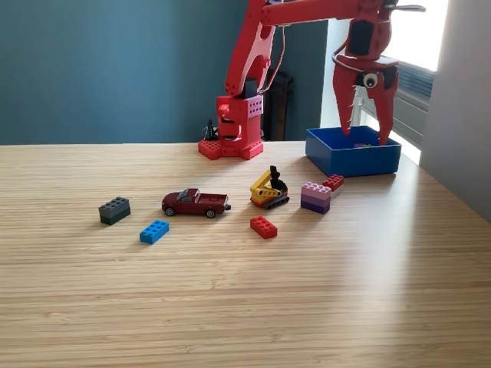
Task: Grasp a lego block and put it in the bin.
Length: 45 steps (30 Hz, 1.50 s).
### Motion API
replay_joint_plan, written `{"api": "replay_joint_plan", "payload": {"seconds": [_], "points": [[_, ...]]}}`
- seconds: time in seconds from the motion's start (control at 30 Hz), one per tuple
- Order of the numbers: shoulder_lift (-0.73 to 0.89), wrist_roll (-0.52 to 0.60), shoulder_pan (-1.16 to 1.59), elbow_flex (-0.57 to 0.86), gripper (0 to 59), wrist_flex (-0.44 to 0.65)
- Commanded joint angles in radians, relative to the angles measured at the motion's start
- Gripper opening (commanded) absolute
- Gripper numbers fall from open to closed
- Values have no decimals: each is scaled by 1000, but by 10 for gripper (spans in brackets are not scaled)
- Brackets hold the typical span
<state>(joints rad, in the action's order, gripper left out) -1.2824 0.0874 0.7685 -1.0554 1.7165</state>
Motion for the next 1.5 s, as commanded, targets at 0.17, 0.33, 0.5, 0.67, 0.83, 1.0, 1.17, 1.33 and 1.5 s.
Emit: {"api": "replay_joint_plan", "payload": {"seconds": [0.17, 0.33, 0.5, 0.67, 0.83, 1.0, 1.17, 1.33, 1.5], "points": [[-37, -41, -109, 34, 260, 18], [-37, -55, -138, 40, 262, 18], [-37, -60, -176, 40, 265, 18], [-37, -69, -249, 43, 263, 17], [-37, -129, -362, 18, 260, 17], [-37, -146, -540, 18, 261, 17], [-37, -118, -712, -12, 291, 17], [-38, -118, -871, -61, 310, 17], [-38, -103, -980, -147, 303, 17]]}}
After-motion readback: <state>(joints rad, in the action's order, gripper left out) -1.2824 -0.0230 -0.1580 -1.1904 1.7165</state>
